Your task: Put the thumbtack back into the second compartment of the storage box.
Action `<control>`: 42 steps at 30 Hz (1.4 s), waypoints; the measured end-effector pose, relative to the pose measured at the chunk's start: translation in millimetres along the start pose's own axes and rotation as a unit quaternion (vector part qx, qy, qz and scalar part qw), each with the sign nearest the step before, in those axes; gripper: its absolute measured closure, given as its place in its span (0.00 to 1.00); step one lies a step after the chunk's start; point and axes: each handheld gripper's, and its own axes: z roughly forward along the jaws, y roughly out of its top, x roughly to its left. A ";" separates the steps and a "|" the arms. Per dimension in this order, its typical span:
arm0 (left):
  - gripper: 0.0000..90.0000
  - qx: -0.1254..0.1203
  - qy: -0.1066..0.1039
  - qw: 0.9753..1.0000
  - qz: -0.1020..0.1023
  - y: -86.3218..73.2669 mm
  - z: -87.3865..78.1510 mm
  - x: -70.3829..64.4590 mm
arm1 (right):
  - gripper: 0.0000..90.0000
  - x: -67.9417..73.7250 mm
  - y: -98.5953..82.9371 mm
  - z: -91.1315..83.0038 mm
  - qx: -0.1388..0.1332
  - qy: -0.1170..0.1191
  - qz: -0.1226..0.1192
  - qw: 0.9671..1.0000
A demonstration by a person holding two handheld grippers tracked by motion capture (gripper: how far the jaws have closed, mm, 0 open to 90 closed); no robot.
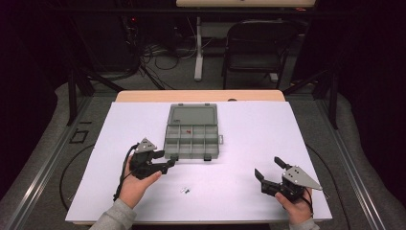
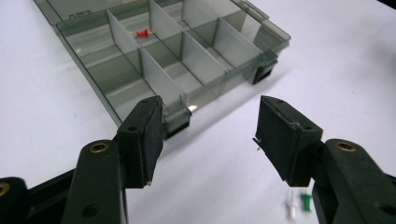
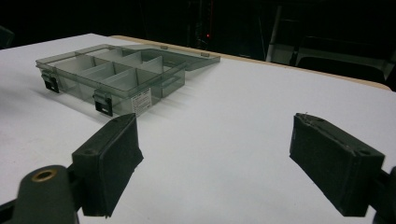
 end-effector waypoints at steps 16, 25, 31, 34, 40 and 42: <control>0.48 -0.016 -0.020 1.000 0.000 -37.7 -16.5 -19.1 | 0.17 0.4 -0.2 0.4 0.001 0.001 0.000 1.000; 0.65 0.001 -0.041 0.999 0.004 -54.4 -2.4 -29.3 | 0.17 0.2 -0.2 0.3 0.001 0.000 0.000 1.000; 0.74 0.013 -0.054 0.998 0.009 -59.3 10.1 -39.1 | 0.17 -0.4 -0.1 0.1 0.001 0.002 0.000 1.000; 0.76 0.020 -0.059 0.998 0.009 -59.5 15.6 -42.8 | 0.17 -0.5 0.0 -0.2 0.001 0.002 0.000 1.000; 0.81 0.033 -0.060 0.998 0.016 -61.0 22.3 -45.7 | 0.17 -1.2 0.2 -0.5 0.001 0.001 -0.002 1.000; 0.82 0.038 -0.061 0.997 0.020 -61.8 25.2 -46.1 | 0.17 -0.7 0.1 -0.2 0.001 0.001 -0.001 1.000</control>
